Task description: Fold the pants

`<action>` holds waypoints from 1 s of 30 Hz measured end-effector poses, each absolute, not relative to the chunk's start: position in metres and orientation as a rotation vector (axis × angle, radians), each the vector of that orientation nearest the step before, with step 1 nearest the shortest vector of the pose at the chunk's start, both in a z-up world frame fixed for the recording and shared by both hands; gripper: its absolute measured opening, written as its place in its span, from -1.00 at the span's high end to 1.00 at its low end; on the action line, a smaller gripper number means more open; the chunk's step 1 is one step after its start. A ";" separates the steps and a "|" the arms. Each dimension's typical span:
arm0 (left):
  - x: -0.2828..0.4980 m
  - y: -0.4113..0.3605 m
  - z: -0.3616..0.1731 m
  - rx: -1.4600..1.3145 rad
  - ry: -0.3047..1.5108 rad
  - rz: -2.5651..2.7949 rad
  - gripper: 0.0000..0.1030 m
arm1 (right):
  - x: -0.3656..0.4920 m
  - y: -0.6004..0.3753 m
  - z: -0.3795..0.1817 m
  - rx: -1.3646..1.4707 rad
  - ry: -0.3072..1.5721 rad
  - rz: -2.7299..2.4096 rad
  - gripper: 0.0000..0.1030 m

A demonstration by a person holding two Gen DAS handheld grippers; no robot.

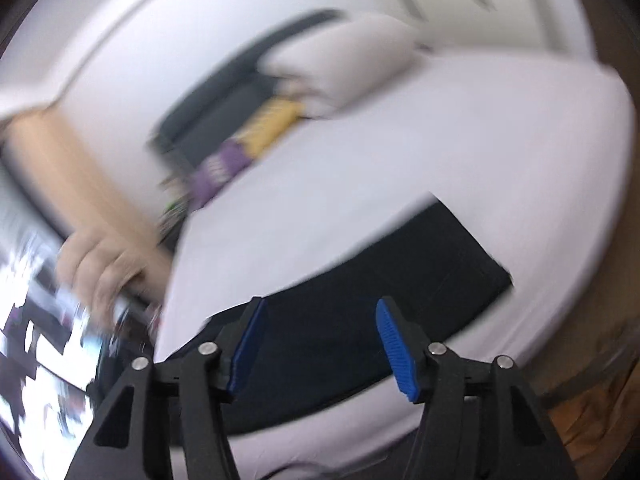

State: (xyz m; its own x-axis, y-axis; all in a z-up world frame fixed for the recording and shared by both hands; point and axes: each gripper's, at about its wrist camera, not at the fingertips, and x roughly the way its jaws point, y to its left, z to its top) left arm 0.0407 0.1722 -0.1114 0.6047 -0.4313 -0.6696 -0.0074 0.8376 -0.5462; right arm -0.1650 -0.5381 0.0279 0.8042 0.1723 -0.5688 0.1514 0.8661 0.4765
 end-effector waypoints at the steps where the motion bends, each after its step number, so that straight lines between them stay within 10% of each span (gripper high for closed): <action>1: 0.038 0.172 -0.103 -0.549 0.877 -0.266 0.69 | -0.172 -0.527 0.043 0.506 0.627 0.074 -0.43; 6: 0.034 0.138 -0.078 -0.582 0.848 -0.334 0.69 | -0.150 -0.499 0.045 0.608 0.517 0.202 -0.87; 18: 0.039 -0.012 -0.087 -0.433 1.017 -0.508 0.69 | -0.169 -0.621 -0.153 1.341 0.435 -0.115 -0.55; 30: 0.054 -0.071 -0.122 -0.356 1.096 -0.556 0.69 | -0.189 -0.664 -0.185 1.475 0.312 -0.103 -0.39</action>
State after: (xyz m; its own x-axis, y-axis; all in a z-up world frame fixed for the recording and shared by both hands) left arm 0.0537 -0.0706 -0.1217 0.3425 -0.5863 -0.7341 0.2470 0.8101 -0.5318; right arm -0.1892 -0.6639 -0.1855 0.9556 0.1218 -0.2684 0.2572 0.0997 0.9612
